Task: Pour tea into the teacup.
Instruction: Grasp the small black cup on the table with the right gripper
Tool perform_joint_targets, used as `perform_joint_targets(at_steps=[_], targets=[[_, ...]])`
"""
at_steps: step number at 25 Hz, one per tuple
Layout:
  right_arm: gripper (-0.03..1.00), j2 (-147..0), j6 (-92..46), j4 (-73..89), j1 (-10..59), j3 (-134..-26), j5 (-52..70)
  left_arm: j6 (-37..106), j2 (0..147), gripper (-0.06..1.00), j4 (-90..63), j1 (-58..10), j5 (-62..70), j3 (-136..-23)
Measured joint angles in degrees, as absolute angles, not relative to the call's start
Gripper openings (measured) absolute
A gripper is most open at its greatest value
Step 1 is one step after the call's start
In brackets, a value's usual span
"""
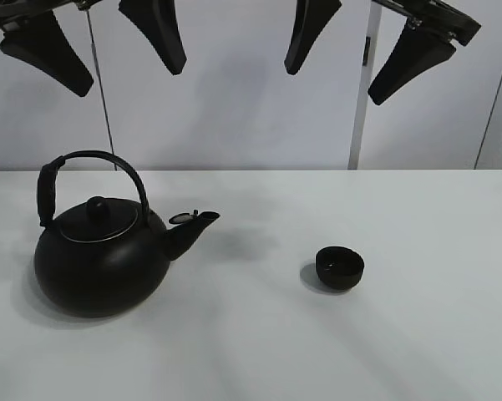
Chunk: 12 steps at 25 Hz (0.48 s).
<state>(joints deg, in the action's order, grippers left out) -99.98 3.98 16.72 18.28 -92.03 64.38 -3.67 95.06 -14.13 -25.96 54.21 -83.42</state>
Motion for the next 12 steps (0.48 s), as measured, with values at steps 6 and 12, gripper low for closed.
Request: perform_joint_targets(at_steps=[6,12], targets=[[0.61,-100.0,2.5,16.6,18.3,-92.0,64.7,-3.7,95.1,0.69,-14.1,-26.0,54.2,-83.4],[0.61,-100.0,0.4,4.8,18.9,-88.0,65.9,-3.7,95.1,0.69,-14.1,-26.0,54.2,-83.4]])
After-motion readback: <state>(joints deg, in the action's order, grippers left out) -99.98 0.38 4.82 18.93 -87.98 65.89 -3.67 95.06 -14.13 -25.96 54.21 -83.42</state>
